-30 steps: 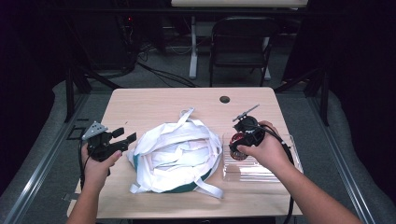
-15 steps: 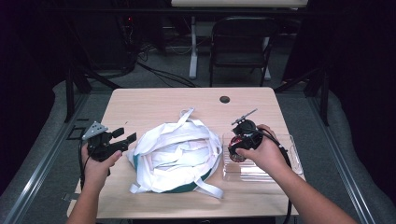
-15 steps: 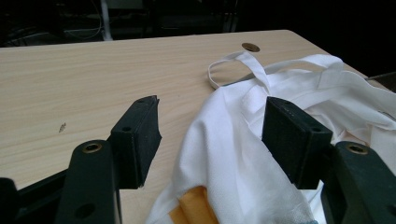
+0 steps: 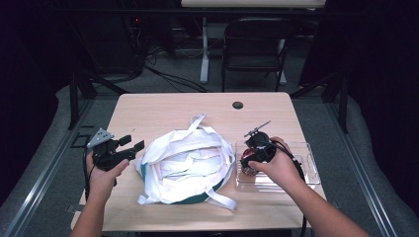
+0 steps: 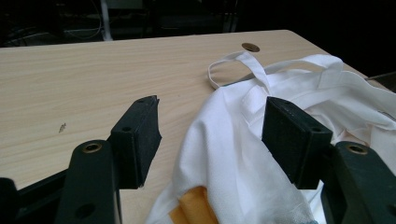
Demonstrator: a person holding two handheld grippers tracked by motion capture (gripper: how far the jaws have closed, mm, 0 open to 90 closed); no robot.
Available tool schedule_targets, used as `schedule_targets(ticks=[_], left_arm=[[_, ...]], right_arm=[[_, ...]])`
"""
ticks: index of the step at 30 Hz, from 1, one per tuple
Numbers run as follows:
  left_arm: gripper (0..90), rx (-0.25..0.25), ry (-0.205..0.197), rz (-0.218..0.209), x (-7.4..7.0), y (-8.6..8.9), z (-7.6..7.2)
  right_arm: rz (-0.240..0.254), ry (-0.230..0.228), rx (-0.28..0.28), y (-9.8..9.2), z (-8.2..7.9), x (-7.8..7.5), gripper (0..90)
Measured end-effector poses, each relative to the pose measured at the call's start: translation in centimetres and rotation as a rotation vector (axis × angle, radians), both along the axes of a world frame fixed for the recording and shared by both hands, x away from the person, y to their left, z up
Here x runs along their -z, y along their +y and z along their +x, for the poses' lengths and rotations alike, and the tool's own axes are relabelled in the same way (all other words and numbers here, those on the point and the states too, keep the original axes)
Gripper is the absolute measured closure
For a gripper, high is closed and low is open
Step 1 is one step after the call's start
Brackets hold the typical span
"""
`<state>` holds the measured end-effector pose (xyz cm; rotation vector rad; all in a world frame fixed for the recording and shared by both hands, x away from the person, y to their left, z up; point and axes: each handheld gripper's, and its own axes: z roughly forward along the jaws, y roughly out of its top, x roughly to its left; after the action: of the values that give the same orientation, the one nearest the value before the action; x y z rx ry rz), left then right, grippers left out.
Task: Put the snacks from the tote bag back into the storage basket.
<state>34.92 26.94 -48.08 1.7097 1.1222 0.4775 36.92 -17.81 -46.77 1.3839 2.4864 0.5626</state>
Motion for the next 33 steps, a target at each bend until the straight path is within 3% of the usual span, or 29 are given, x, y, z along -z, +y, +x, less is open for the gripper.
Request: schedule_targets(ticks=[8,9,16,25,33], left_arm=[[36.8,0.002,0.002,0.001,0.1,-0.1,0.0],[36.8,0.002,0.001,0.001,0.1,-0.1,0.0],[36.8,0.002,0.003,0.001,0.1,-0.1,0.0],[36.8,0.002,0.003,0.002,0.1,-0.1,0.0],[36.8,0.003,0.003,0.003,0.1,-0.1,0.0]], right_arm=[[-0.004,0.004,-0.019,0.0,0.0,0.9,25.3],[0.013,0.003,-0.015,0.1,0.0,1.1,25.2],[-0.011,0.017,-0.046,-0.2,0.1,2.0,25.2],[0.01,0.025,-0.08,-0.5,0.4,2.9,25.2],[0.0,0.032,-0.077,-0.6,0.6,3.4,25.2]])
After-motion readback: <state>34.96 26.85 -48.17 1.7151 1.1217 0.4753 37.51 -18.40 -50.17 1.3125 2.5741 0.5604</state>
